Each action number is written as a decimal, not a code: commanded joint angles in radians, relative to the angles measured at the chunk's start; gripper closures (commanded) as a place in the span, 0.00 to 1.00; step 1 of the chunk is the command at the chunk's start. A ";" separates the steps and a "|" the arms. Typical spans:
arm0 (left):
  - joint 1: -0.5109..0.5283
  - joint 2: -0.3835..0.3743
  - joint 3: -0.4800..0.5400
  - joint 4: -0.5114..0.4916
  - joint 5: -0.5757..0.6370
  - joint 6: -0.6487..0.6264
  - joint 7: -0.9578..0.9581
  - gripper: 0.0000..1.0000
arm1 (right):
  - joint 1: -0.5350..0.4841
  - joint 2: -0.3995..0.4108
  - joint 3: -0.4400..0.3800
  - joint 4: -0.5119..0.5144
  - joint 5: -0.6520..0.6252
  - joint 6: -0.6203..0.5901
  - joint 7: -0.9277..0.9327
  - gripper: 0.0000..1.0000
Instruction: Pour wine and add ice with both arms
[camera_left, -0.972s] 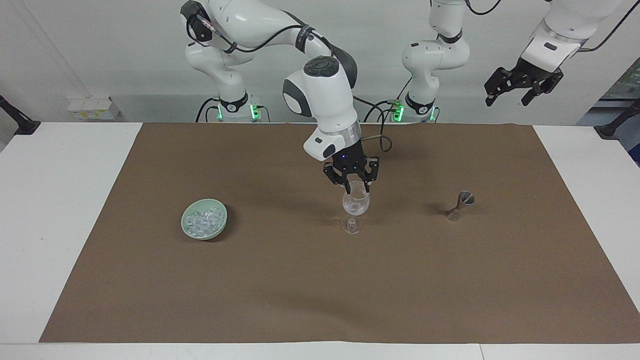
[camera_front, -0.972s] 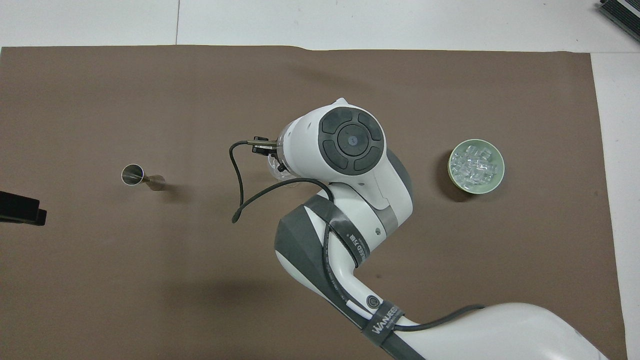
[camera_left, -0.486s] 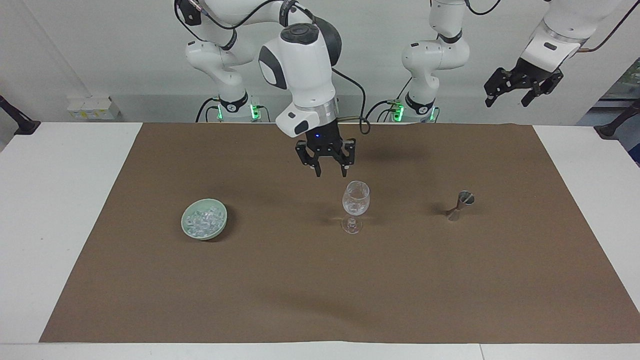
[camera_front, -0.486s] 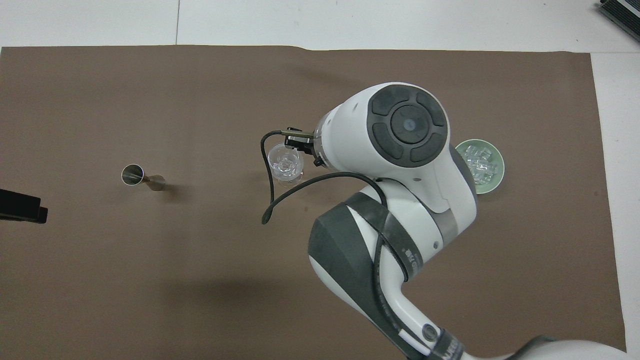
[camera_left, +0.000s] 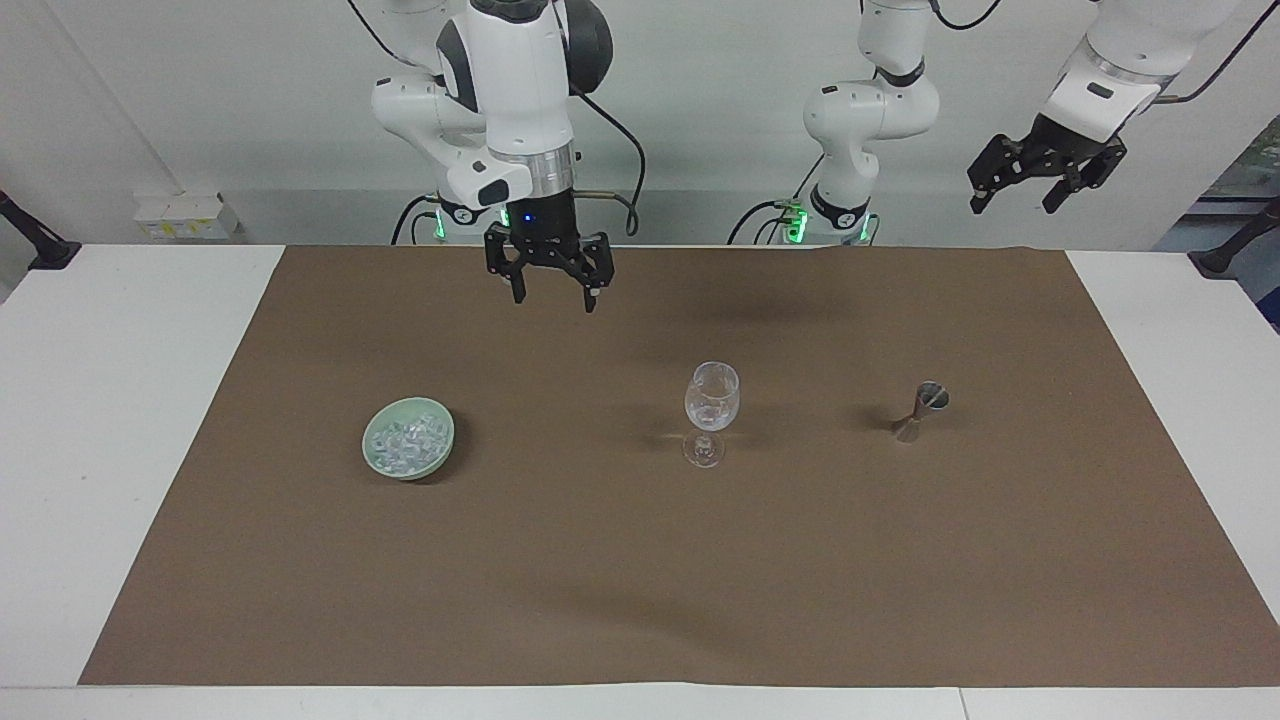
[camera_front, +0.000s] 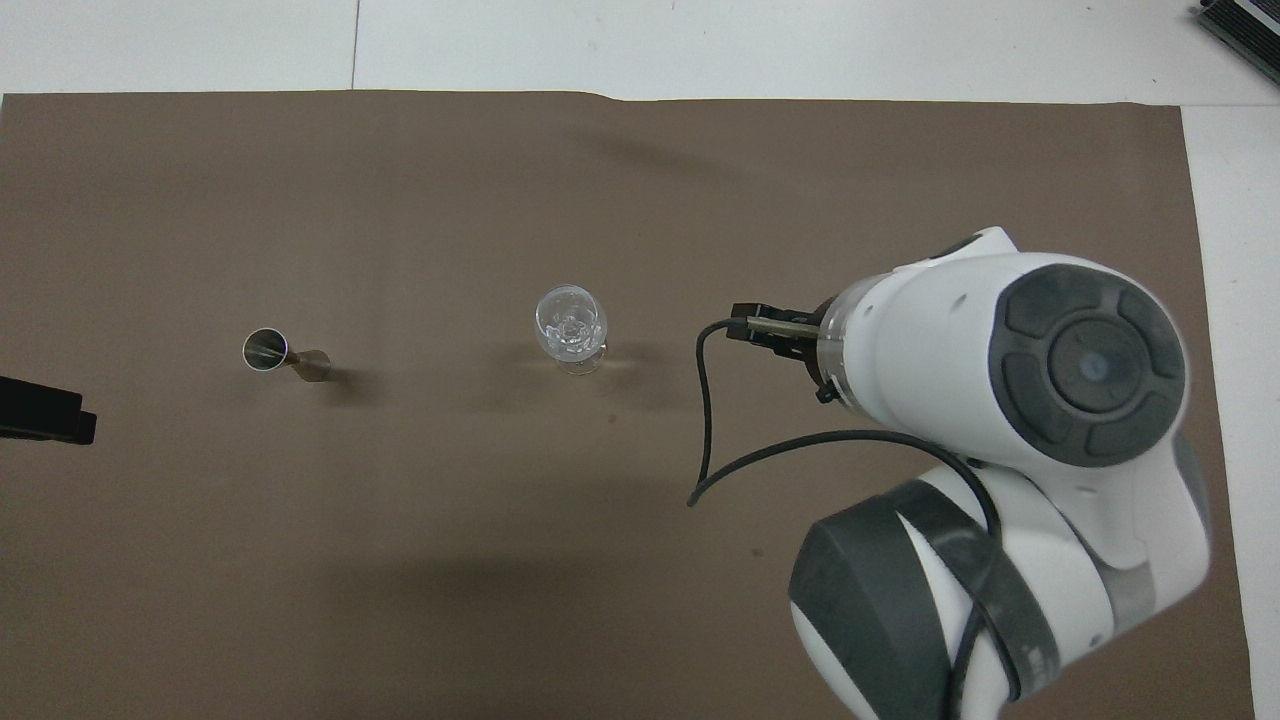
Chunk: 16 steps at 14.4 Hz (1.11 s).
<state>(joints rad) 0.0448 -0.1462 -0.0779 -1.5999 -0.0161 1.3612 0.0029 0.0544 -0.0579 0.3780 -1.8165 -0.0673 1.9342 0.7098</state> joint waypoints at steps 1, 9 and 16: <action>-0.003 -0.006 0.003 0.008 0.002 0.007 0.005 0.00 | -0.024 -0.089 -0.008 -0.063 0.004 -0.075 -0.052 0.00; 0.007 -0.006 0.007 0.008 0.004 0.007 0.005 0.00 | -0.057 -0.108 -0.090 0.035 0.011 -0.199 -0.254 0.00; 0.007 -0.006 0.007 0.008 0.004 0.007 0.005 0.00 | -0.082 0.038 -0.189 0.311 0.049 -0.411 -0.372 0.00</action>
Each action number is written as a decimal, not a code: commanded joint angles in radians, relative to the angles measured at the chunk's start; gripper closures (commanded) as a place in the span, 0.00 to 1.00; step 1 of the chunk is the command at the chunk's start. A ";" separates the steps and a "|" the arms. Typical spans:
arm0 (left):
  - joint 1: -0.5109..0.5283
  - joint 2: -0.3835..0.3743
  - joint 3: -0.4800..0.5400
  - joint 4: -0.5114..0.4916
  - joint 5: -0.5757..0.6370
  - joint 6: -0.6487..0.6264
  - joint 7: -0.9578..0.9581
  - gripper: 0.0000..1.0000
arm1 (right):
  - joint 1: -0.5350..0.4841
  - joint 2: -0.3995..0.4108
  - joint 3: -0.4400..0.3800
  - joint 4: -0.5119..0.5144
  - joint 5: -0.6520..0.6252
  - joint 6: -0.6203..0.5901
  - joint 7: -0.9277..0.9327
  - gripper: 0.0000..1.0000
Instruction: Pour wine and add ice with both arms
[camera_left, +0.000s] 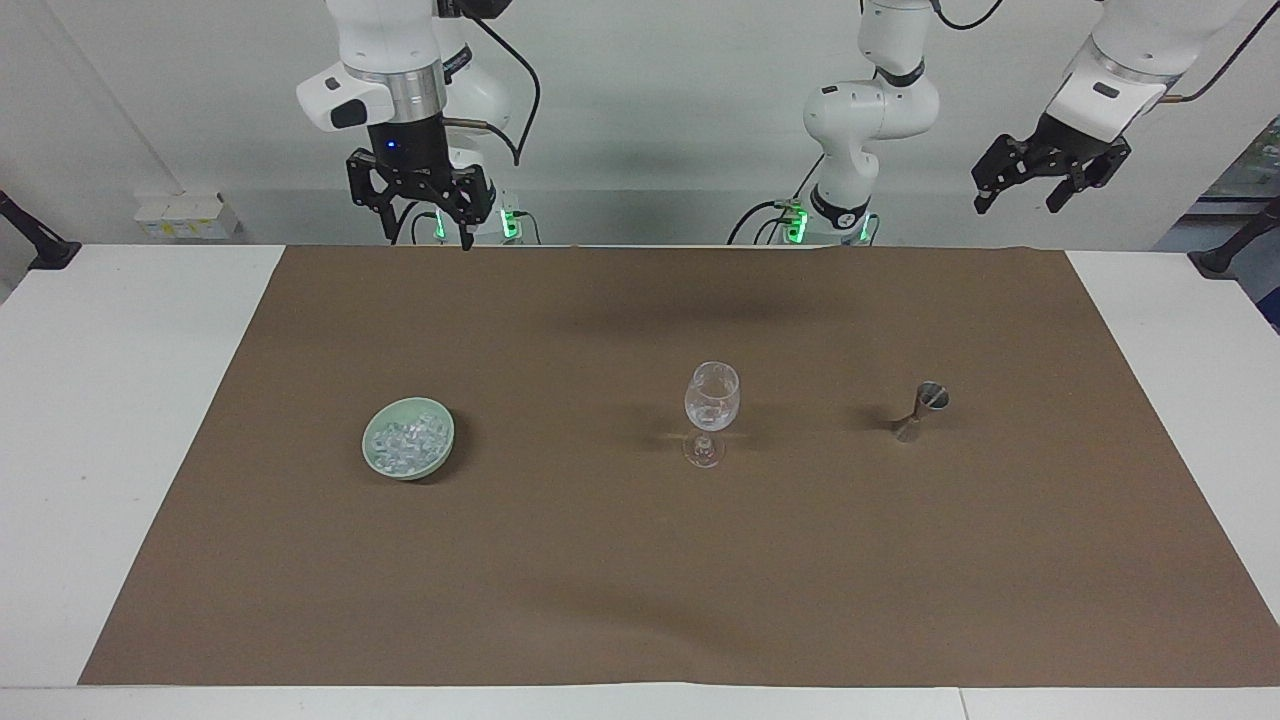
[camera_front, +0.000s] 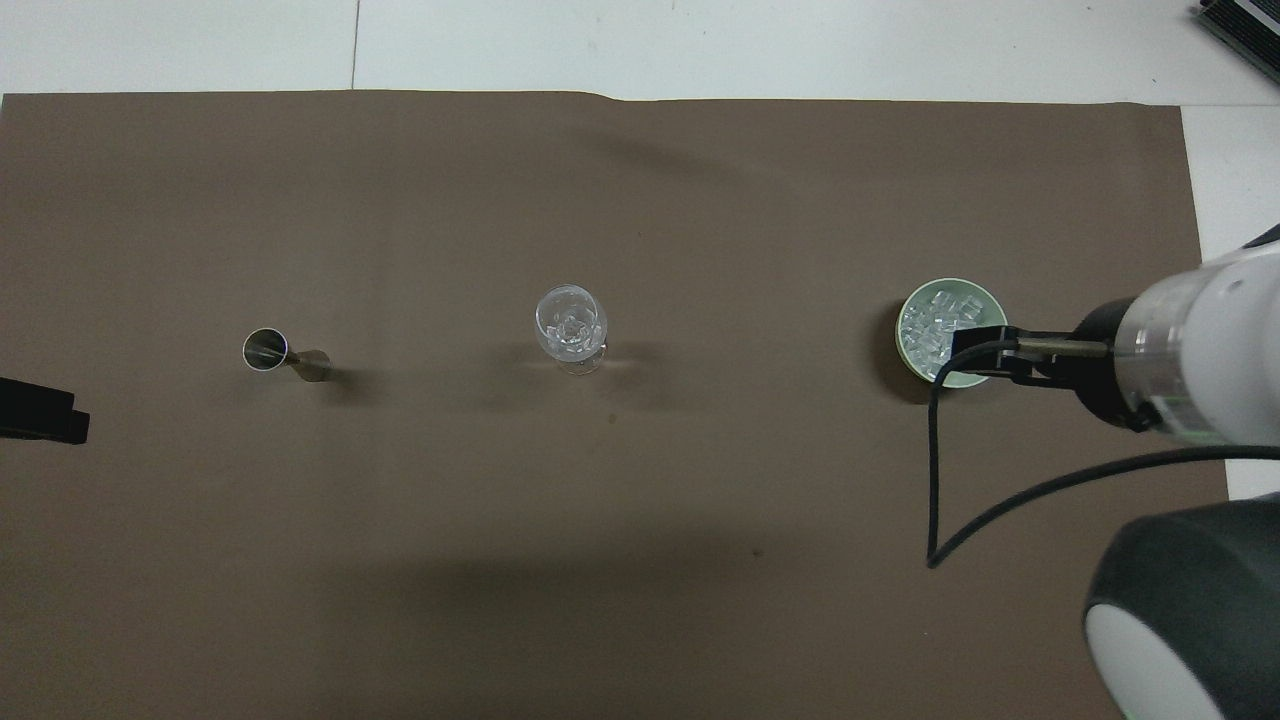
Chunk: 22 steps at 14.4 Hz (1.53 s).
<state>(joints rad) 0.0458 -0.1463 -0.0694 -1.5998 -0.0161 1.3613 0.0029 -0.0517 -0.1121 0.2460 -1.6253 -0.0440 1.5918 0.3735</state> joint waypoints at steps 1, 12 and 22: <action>0.006 -0.006 -0.003 0.008 0.004 0.007 0.005 0.00 | 0.064 0.095 -0.106 0.124 0.024 -0.064 -0.045 0.00; 0.006 -0.006 -0.001 0.008 0.004 0.007 0.005 0.00 | 0.078 0.054 -0.191 0.048 0.019 -0.066 -0.136 0.00; 0.006 -0.006 -0.001 0.008 0.004 0.005 0.005 0.00 | 0.081 0.037 -0.191 0.019 0.030 -0.062 -0.174 0.00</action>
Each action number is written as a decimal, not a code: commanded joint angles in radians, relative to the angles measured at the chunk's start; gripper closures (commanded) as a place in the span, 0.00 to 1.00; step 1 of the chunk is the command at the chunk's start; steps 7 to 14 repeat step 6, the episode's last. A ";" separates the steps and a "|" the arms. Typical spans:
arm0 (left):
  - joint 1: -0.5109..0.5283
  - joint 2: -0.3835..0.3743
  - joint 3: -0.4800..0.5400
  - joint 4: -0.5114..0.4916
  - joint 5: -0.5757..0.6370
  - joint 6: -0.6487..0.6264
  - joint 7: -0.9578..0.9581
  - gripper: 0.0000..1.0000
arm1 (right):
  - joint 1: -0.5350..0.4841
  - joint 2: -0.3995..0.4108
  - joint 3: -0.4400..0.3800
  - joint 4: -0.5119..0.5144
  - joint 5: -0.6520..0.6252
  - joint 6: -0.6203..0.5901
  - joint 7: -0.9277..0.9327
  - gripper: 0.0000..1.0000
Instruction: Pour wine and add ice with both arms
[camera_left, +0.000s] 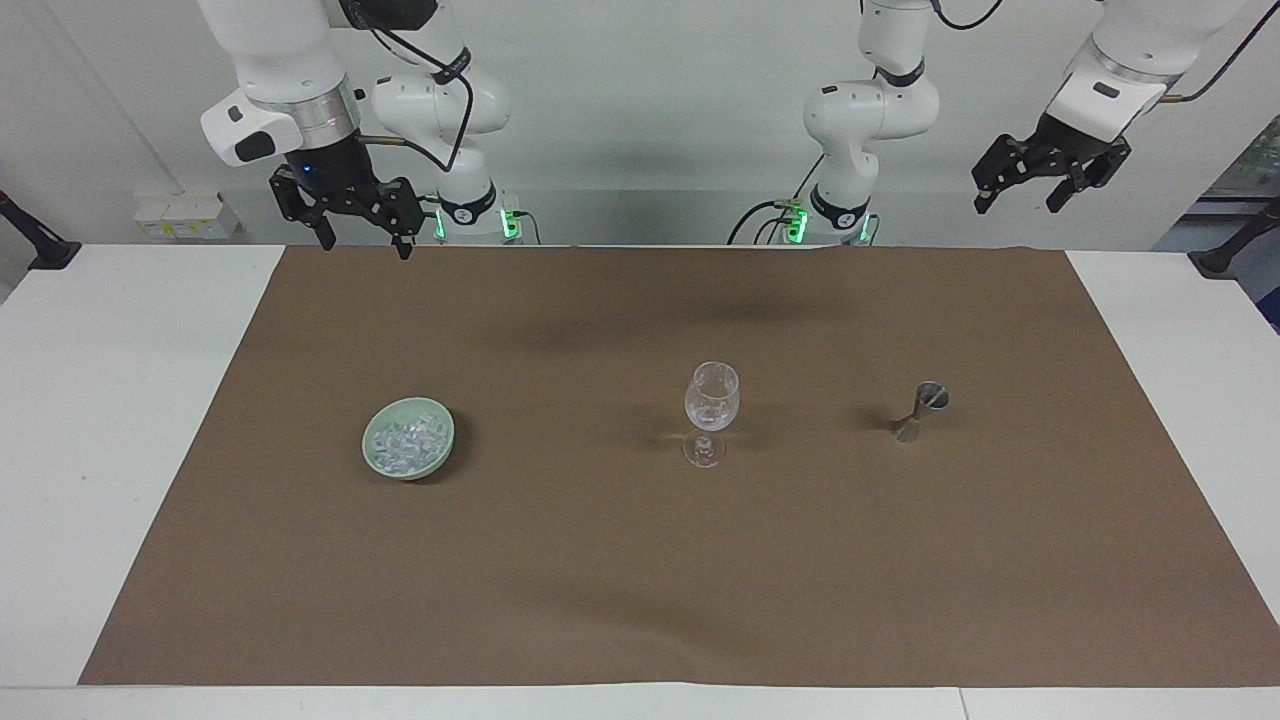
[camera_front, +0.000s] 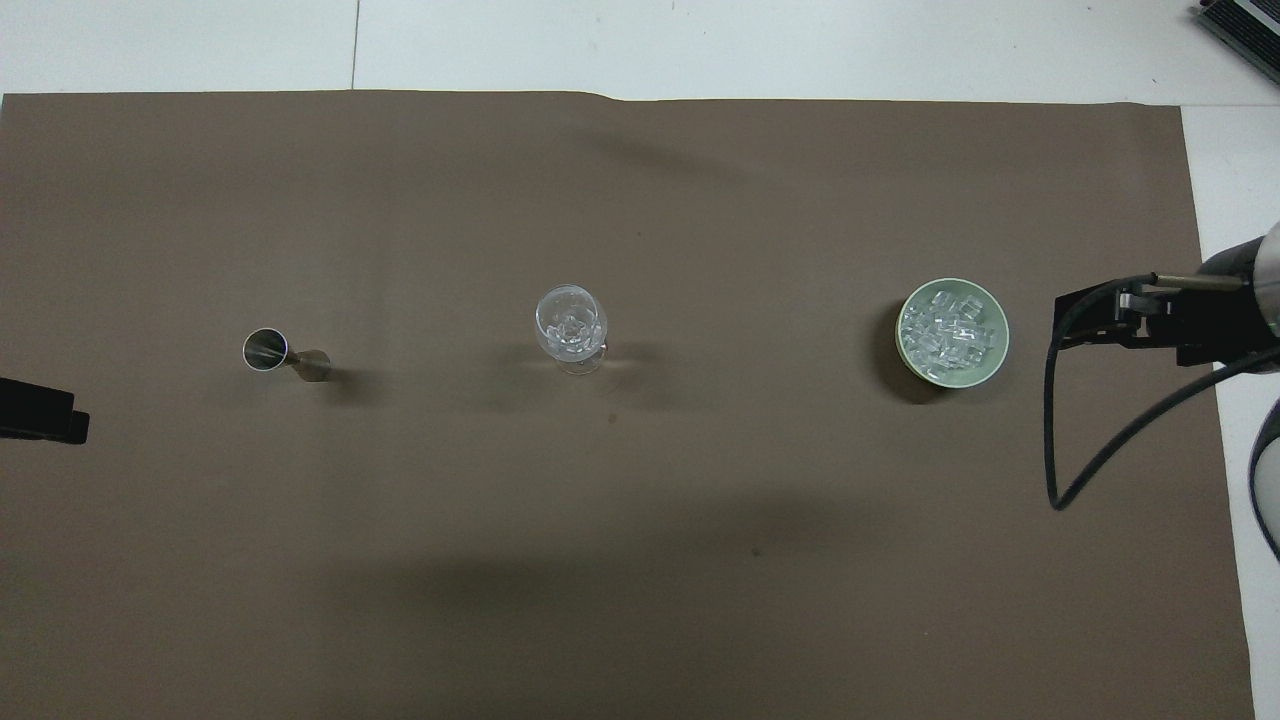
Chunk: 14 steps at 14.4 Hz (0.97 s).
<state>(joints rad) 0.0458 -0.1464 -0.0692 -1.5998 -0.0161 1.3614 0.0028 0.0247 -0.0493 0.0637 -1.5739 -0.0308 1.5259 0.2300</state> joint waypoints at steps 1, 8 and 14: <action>0.008 -0.005 -0.001 0.008 0.004 0.004 0.005 0.00 | 0.004 -0.026 -0.008 -0.032 0.017 0.004 -0.029 0.00; 0.009 -0.009 0.000 0.001 -0.005 0.037 0.000 0.00 | 0.004 -0.024 -0.008 -0.029 0.019 0.002 -0.028 0.00; 0.009 -0.009 0.000 0.001 -0.005 0.037 0.000 0.00 | 0.004 -0.024 -0.008 -0.029 0.019 0.002 -0.028 0.00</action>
